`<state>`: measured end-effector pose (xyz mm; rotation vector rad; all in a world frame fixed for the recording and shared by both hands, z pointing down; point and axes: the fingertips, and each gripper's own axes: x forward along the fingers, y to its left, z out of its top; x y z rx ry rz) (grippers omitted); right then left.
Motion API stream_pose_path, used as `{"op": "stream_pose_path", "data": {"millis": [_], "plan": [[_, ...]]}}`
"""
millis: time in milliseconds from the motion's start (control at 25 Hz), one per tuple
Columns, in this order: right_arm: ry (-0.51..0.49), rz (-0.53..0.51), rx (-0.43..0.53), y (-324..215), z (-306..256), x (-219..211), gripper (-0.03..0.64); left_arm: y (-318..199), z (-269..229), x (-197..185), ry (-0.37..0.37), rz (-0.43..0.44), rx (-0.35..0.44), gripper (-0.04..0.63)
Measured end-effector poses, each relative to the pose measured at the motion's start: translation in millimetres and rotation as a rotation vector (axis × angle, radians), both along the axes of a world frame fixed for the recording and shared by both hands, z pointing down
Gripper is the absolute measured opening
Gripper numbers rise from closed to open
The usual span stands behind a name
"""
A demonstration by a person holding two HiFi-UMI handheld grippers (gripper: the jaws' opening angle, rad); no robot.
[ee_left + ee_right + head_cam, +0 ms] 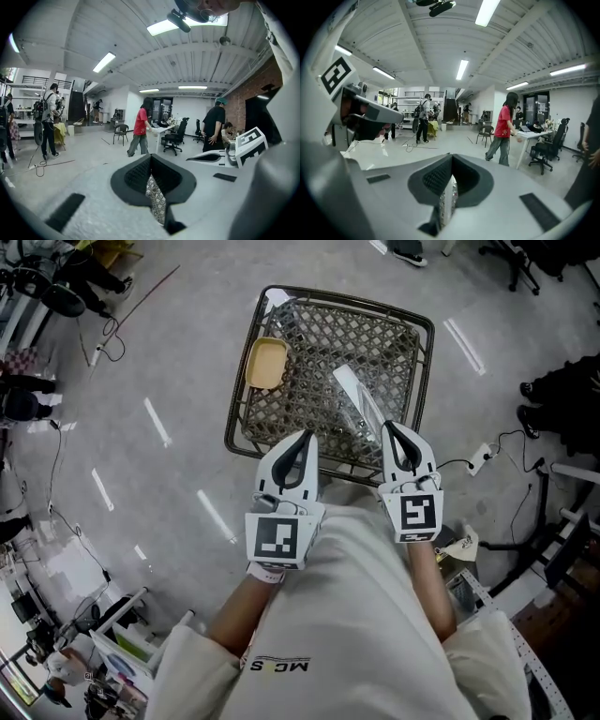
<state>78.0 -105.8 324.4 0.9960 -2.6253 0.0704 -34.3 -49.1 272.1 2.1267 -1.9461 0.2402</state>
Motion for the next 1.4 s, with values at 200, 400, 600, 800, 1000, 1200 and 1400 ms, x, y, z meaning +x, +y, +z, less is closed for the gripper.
{"op": "stream_pose_path", "data": {"millis": [200,400,600,800,1000,1200,1400], "plan": [[-0.021,0.000,0.010,7.6,-10.9,4.2,0.017,2.9,-6.2,-0.5,-0.008,-0.010,0.016,0.025],[-0.053,0.000,0.025,8.9,-23.2,6.1,0.017,1.9,-11.4,2.8,-0.017,-0.002,0.043,0.025],[-0.062,0.000,0.026,14.1,-25.9,12.3,0.017,6.5,-10.4,11.2,-0.011,-0.001,0.041,0.025],[-0.064,-0.001,0.029,16.4,-26.7,14.3,0.017,6.7,-9.0,15.9,-0.012,0.009,0.045,0.025],[-0.072,0.007,0.027,16.2,-31.2,13.9,0.017,5.9,-11.2,14.2,-0.002,0.009,0.044,0.025],[-0.079,0.008,0.039,15.9,-36.5,17.8,0.017,6.6,-12.7,15.5,-0.011,0.005,0.048,0.025],[-0.088,0.015,0.047,13.6,-42.3,17.8,0.017,6.1,-11.9,13.2,0.000,0.001,0.047,0.025]]}}
